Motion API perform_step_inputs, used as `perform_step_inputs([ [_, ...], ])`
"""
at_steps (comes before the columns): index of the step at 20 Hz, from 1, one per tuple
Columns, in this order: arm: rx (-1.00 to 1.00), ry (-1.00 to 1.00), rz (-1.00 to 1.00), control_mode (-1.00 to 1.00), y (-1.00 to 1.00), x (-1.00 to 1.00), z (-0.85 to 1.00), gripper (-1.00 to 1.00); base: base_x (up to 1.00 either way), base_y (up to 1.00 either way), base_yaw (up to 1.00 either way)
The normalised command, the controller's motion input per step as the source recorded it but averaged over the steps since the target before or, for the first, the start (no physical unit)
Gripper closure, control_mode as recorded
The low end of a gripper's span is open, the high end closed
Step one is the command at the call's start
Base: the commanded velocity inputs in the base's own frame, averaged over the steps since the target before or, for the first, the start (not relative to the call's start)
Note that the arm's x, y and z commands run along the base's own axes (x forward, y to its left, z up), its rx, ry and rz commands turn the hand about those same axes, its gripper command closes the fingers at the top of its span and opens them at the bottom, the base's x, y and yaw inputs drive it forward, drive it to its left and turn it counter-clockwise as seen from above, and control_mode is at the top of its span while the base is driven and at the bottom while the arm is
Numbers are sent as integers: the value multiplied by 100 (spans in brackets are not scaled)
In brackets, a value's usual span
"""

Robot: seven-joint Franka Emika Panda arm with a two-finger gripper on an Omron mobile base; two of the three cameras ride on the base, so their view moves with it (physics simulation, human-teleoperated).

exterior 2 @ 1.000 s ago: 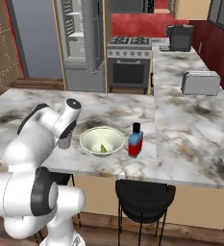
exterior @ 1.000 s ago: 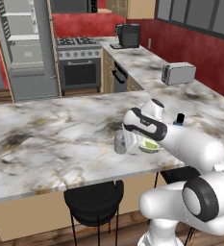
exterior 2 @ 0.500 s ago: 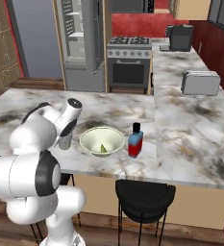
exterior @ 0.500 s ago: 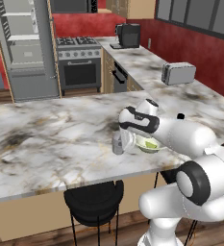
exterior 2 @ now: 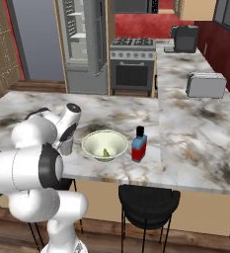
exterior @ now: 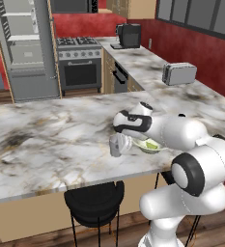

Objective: There is a bowl on the dining counter. Grab a lemon wedge from the fridge and place it in the bowl. Then get the liquor bottle and glass cup from the cabinet and place them next to the bowl.

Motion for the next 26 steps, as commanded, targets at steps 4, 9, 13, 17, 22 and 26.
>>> perform_step_inputs([
  [4, -3, 0, -1, -100, 4, 17, -12, 100, 0, 0, 0],
  [9, -3, -1, -3, -100, 0, 18, -5, 100, 0, 0, 0],
  [13, -2, 0, -3, -100, 0, 22, -3, 100, 0, 0, 0],
  [17, -1, 0, -3, -100, 0, 19, -6, 100, 0, 0, 0],
  [22, 0, 0, -2, -100, 0, 18, -10, 100, 0, 0, 0],
  [26, 0, 0, -1, -100, 0, 16, -16, 100, 0, 0, 0],
])
